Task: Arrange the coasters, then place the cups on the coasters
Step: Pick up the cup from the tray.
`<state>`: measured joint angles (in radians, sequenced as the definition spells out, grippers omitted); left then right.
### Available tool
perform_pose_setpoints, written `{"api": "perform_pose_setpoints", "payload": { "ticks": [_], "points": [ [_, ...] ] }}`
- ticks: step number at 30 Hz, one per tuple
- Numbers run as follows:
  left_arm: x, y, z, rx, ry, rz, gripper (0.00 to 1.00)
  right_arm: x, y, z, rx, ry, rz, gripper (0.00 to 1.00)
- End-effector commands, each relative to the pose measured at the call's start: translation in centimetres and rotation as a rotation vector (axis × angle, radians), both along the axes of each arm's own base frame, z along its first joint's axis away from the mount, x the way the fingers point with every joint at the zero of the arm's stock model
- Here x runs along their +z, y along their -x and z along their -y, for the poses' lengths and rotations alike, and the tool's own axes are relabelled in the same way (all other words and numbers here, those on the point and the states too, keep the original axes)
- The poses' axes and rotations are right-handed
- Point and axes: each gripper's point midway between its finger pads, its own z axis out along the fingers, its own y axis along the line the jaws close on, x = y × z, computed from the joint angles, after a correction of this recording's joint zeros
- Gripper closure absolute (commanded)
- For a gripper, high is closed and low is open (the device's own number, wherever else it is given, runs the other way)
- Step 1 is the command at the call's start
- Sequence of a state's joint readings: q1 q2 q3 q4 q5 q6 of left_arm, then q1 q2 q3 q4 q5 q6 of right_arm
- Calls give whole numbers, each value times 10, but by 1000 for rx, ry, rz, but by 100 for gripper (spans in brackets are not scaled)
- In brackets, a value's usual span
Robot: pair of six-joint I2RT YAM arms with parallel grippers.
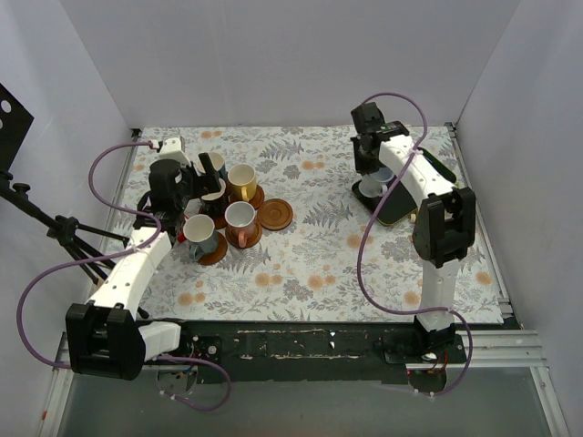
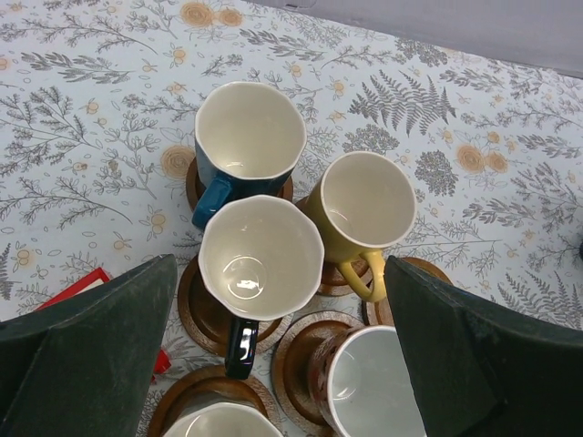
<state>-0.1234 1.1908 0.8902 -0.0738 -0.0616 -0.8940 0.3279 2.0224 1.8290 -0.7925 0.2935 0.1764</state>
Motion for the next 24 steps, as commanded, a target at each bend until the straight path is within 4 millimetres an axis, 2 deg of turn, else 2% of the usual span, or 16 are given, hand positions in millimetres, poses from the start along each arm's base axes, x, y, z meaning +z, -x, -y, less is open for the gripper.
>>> {"api": "perform_pose_setpoints", "payload": {
  "ticks": [1,7,13,18,24],
  "points": [
    [21,5,-8,40,7,71,2,80,9,-53,-3,-100,137,99],
    [24,9,-14,69,-2,81,2,77,36,-130,28,-213,105,99],
    [32,12,-1,10,55,106,2,80,51,-195,75,-275,152,99],
    [32,12,-3,27,50,103,2,71,60,-231,83,-322,155,99],
    [32,12,-5,36,48,105,2,56,62,-255,77,-340,141,99]
  ]
}}
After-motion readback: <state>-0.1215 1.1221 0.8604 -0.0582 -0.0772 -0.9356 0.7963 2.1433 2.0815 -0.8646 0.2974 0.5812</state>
